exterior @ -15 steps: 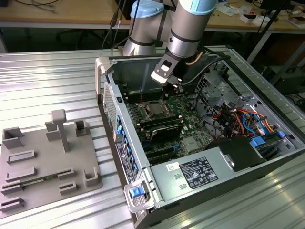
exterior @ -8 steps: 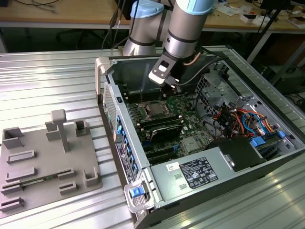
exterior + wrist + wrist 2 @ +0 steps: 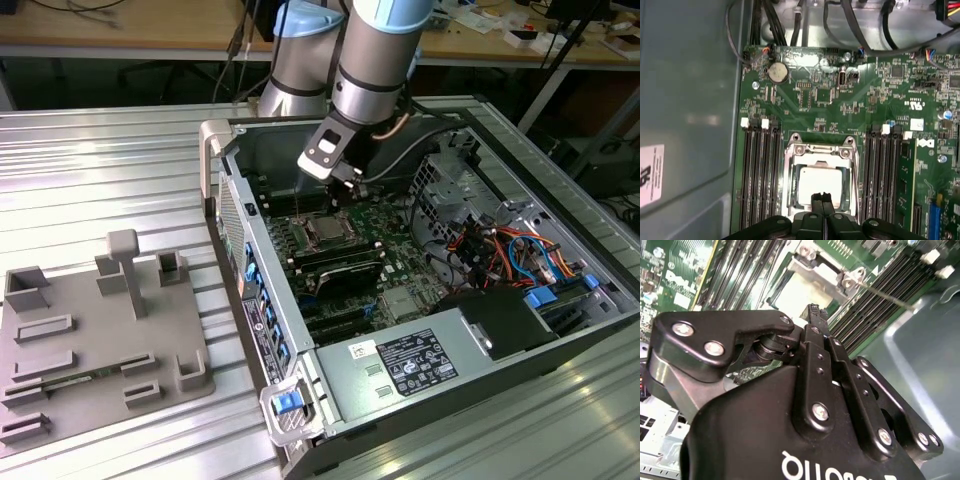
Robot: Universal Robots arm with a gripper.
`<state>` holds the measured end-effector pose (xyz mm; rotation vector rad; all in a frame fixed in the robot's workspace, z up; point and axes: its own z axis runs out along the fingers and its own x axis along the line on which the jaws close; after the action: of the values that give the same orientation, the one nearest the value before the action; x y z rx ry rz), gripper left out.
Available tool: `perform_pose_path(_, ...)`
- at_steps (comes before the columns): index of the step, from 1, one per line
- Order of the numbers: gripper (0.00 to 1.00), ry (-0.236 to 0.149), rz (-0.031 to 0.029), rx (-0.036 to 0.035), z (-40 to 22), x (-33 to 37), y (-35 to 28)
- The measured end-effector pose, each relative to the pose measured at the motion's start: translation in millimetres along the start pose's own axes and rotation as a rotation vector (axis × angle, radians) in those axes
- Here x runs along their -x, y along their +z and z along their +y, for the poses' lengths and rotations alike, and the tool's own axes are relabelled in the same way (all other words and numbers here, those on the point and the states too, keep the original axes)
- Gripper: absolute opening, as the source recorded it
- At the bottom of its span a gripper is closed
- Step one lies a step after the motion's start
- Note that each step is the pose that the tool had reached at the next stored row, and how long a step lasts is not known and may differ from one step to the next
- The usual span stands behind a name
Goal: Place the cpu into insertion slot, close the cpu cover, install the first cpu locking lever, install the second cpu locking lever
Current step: 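Close the cpu cover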
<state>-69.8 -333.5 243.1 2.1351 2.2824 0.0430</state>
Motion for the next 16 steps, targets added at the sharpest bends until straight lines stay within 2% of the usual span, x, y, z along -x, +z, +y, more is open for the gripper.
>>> perform_pose_path(4,0.11,0.0,0.0001,0.0001,-6.1,-0.4,2.6)
perform_pose_path(7,0.11,0.0,0.0,-0.0001,-12.1,-0.8,7.1)
perform_pose_path(11,0.11,0.0,0.0005,-0.0083,-13.9,-0.8,10.2)
perform_pose_path(16,0.11,0.0,0.0006,-0.0088,-14.5,-0.8,21.4)
